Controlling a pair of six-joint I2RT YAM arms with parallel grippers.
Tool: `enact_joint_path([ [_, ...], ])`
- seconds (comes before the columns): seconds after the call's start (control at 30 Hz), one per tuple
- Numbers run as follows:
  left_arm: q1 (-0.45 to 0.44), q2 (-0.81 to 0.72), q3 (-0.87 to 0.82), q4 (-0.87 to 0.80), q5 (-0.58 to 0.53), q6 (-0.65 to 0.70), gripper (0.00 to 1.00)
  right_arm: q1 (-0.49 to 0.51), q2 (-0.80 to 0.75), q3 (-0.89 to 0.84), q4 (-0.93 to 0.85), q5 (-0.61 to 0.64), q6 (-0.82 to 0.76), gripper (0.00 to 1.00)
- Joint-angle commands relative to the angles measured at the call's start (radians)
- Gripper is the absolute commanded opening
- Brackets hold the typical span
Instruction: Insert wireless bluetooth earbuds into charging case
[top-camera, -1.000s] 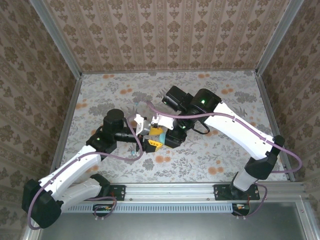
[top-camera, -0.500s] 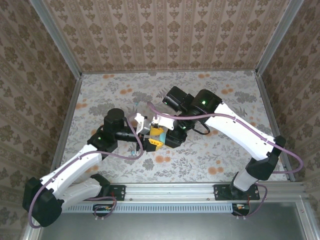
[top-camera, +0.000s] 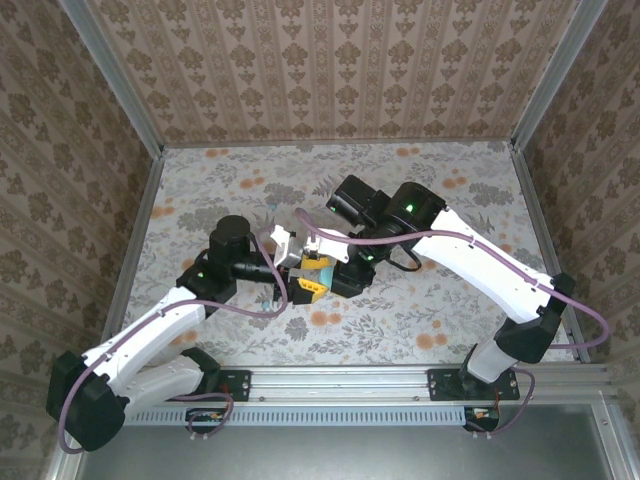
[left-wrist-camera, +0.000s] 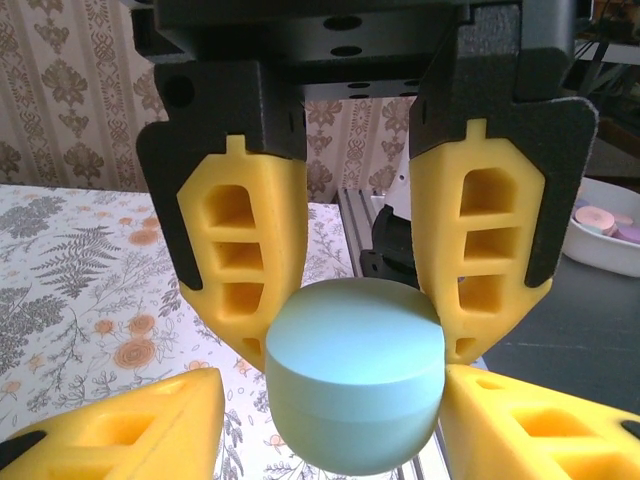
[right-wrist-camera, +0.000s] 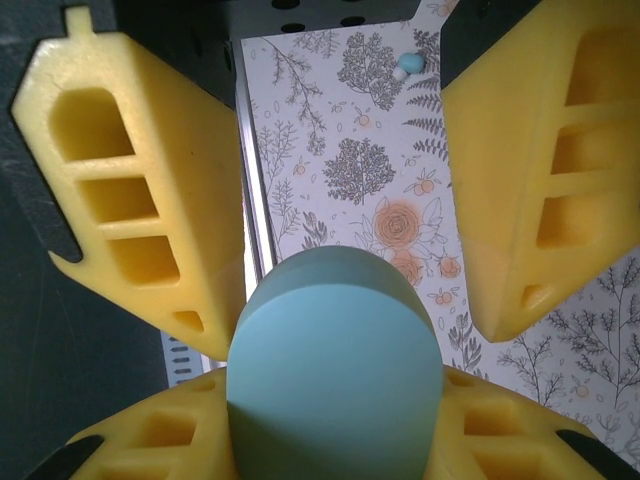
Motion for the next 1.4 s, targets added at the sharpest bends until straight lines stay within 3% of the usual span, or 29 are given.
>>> enact_joint_path([
  [0.0, -0.012, 0.003, 0.018, -0.022, 0.002, 0.015, 0.57, 0.013, -0.028, -0.012, 0.031, -0.005, -0.031, 0.22],
  [0.77, -0.014, 0.021, 0.028, -0.028, 0.031, 0.009, 0.59, 0.013, -0.035, -0.011, 0.053, -0.005, -0.027, 0.21],
  [1.0, -0.015, 0.032, 0.029, 0.034, 0.054, -0.032, 0.49, 0.012, -0.022, -0.017, 0.049, -0.005, -0.029, 0.21],
  [1.17, -0.015, 0.041, 0.034, 0.030, 0.066, -0.034, 0.37, 0.013, -0.026, -0.017, 0.059, 0.001, -0.029, 0.22],
  [1.3, -0.015, 0.035, 0.027, 0.040, 0.058, -0.037, 0.32, 0.013, -0.034, -0.022, 0.075, 0.019, -0.029, 0.31],
  [1.37, -0.015, 0.027, 0.021, 0.046, 0.050, -0.043, 0.31, 0.011, -0.041, -0.030, 0.088, 0.030, -0.028, 0.41],
])
